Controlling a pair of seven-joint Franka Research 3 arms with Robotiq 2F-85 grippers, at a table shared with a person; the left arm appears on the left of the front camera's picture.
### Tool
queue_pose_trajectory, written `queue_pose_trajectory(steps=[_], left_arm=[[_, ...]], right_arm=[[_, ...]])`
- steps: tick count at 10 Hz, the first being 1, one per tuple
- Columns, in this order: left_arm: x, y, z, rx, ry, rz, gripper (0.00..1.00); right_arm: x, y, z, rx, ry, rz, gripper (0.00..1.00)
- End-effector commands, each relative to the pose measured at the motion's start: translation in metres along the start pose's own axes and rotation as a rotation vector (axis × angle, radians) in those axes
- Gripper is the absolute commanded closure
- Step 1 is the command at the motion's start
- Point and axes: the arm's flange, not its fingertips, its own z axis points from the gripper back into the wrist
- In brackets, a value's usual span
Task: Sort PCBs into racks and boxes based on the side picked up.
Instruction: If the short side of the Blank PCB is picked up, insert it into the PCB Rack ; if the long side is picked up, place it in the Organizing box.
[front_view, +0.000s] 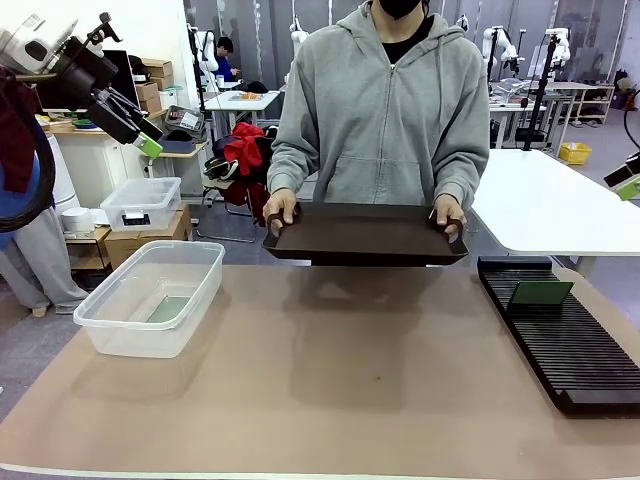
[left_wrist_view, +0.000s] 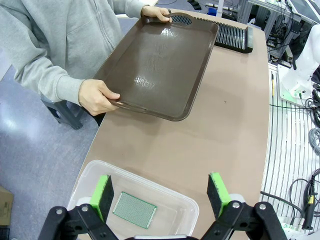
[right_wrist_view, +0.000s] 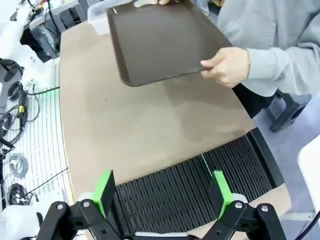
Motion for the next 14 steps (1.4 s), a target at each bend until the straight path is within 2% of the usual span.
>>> queue_pose_trajectory(steps=[1,4,11,14], left_arm=[[0.0,0.0,-0.001,0.0,0.001,0.001,0.0],[0.0,0.0,-0.001,0.0,0.001,0.001,0.0],[0.0,0.0,-0.001,0.0,0.001,0.001,0.0],[0.0,0.0,-0.001,0.0,0.001,0.001,0.0]], right_arm=[[0.006,0.021,0.005,0.021,0.0,0.031,0.0],[0.01,0.036,0.012,-0.004,-0.027,0.088,0.0],[0.007,0.043,0.036,-0.221,-0.105,0.118,0.0],[0.006,0.044,0.04,-0.231,-0.134,0.14,0.0]])
